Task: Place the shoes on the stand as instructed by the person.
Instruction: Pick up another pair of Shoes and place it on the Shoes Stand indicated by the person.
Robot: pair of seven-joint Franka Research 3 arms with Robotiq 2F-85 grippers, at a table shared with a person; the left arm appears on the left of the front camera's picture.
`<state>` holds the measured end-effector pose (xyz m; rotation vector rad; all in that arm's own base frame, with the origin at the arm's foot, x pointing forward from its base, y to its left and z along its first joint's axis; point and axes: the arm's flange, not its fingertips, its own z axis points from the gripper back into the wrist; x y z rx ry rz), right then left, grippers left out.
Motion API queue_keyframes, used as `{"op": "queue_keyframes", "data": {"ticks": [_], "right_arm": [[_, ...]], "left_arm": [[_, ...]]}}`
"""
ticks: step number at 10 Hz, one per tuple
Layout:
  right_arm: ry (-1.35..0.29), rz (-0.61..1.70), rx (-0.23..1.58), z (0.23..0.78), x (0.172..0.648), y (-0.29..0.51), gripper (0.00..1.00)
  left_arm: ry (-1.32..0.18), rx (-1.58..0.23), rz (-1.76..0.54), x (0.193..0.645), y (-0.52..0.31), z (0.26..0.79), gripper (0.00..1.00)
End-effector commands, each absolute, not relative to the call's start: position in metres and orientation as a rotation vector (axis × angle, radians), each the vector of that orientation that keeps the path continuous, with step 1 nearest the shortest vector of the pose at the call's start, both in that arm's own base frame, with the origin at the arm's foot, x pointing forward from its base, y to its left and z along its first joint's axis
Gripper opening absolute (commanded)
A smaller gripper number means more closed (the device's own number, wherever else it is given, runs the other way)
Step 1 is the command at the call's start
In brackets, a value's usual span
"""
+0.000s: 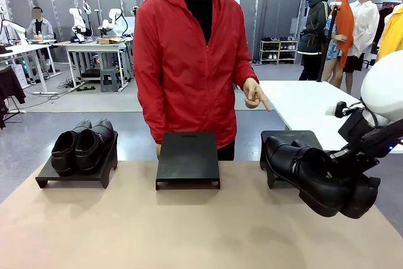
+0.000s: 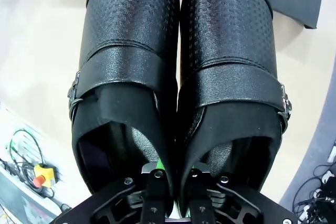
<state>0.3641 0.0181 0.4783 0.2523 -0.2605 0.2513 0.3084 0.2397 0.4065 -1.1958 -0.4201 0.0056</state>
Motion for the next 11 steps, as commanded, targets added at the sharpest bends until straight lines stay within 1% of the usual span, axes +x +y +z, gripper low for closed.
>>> {"op": "queue_keyframes", "data": {"ticks": [1,2,3,5,6,8,10,11], "right_arm": [[-0.263,0.251,0.254,0.479,0.364,0.018,0.09],[-0.338,0.230,0.260,0.488,0.374,0.016,0.09],[-0.419,0.227,0.202,0.500,0.395,0.016,0.09],[-0.454,0.221,0.221,0.526,0.446,0.016,0.09],[-0.445,0.215,0.238,0.525,0.468,0.020,0.09],[-0.474,0.157,0.200,0.511,0.508,0.023,0.09],[-0.488,0.119,0.229,0.492,0.537,0.020,0.09],[-0.503,0.111,0.209,0.480,0.547,0.023,0.09]], "left_arm": [[-0.433,-1.204,-0.017,0.305,0.238,0.407,0.97],[-0.433,-1.204,-0.017,0.305,0.238,0.407,0.97],[-0.433,-1.204,-0.017,0.305,0.238,0.407,0.97],[-0.433,-1.204,-0.017,0.305,0.238,0.407,0.97],[-0.433,-1.204,-0.017,0.305,0.238,0.407,0.97],[-0.433,-1.204,-0.017,0.305,0.238,0.407,0.97],[-0.433,-1.204,-0.017,0.305,0.238,0.407,0.97],[-0.433,-1.204,-0.017,0.305,0.238,0.407,0.97]]}}
